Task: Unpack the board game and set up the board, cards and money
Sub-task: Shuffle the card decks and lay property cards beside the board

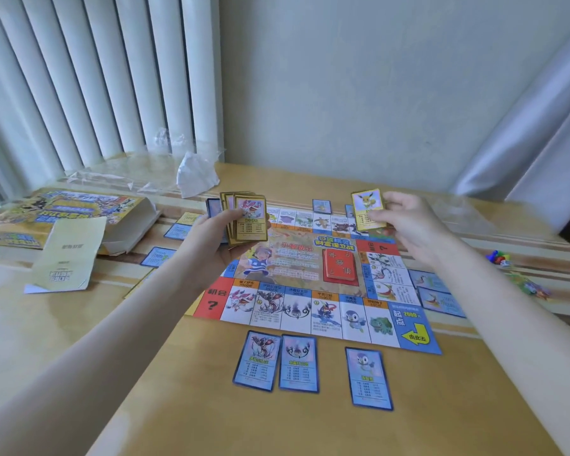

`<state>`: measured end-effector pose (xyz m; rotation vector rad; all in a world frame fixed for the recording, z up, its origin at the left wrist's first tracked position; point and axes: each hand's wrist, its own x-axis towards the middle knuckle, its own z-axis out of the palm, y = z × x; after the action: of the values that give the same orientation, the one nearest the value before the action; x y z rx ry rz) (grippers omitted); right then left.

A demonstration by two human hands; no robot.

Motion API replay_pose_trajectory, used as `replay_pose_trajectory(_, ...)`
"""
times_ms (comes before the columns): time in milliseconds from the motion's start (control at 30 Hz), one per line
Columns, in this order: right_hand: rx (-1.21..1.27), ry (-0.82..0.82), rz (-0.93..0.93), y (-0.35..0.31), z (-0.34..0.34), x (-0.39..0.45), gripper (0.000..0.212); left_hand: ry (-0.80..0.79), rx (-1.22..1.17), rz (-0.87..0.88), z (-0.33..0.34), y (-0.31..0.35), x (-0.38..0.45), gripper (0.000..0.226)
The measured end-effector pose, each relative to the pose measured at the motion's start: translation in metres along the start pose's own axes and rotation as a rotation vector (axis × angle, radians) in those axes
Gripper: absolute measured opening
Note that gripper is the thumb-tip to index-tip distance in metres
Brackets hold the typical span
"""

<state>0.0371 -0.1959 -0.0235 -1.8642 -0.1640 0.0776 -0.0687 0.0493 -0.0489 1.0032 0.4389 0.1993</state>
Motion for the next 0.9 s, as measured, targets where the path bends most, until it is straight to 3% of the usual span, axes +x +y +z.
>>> replay_pose_trajectory(267, 0.103, -0.013, -0.025, -0.016, 0.021, 0.012, 0.057, 0.054, 0.009, 0.042, -0.007, 0.019, 0.010, 0.039)
replay_pose_trajectory(500, 0.035, -0.068, -0.038, -0.020, 0.055, 0.025, 0.031, 0.098, -0.003, 0.090, -0.021, 0.037, 0.020, 0.034)
replay_pose_trajectory(667, -0.109, -0.281, -0.100, -0.030, 0.104, 0.022, 0.018, 0.195, 0.043, 0.161, -0.045, 0.049, 0.022, 0.013)
replay_pose_trajectory(800, -0.170, -0.549, -0.089, -0.036, 0.139, 0.020, 0.028, 0.232, 0.022, 0.162, -0.070, 0.055, 0.022, 0.011)
replay_pose_trajectory(900, -0.313, -0.595, -0.161, -0.042, 0.164, 0.023, 0.034, 0.277, 0.038, 0.146, -0.084, 0.057, 0.023, 0.007)
